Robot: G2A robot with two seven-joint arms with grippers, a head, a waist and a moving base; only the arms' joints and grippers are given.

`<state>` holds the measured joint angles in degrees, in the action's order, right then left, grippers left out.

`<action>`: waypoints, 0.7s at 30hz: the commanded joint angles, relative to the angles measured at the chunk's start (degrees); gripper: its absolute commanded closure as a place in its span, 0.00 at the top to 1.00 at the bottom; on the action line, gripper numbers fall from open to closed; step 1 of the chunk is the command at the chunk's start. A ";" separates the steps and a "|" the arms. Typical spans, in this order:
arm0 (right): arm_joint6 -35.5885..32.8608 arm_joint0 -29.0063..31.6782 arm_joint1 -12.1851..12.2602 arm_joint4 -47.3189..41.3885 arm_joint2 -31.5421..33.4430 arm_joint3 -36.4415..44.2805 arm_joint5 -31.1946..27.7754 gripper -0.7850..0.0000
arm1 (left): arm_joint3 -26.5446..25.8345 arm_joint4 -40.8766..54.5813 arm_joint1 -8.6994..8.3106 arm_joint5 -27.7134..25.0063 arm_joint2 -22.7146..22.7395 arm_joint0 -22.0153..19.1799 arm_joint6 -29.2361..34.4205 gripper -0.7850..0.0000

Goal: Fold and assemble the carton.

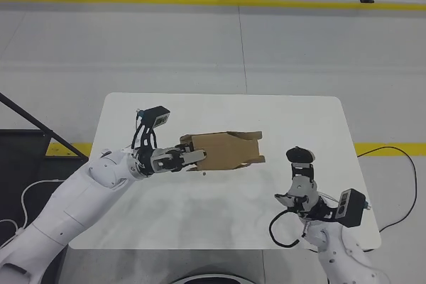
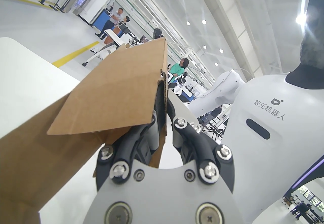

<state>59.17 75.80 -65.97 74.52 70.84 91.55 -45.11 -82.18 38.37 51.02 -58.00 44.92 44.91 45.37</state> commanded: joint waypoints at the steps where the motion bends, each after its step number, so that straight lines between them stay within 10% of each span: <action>1: -0.86 0.11 -0.03 -0.11 -0.09 0.26 0.52 1.00 | -0.01 0.02 0.00 0.00 -0.01 -0.01 0.01 0.00; 21: -7.12 -2.06 -1.28 -10.47 -4.15 0.63 -7.12 1.00 | -1.59 -5.77 1.14 2.01 3.01 3.10 -3.02 0.00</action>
<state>52.87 73.68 -67.25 64.92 66.84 91.97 -51.37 -83.74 33.03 52.06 -56.07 47.80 47.89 42.68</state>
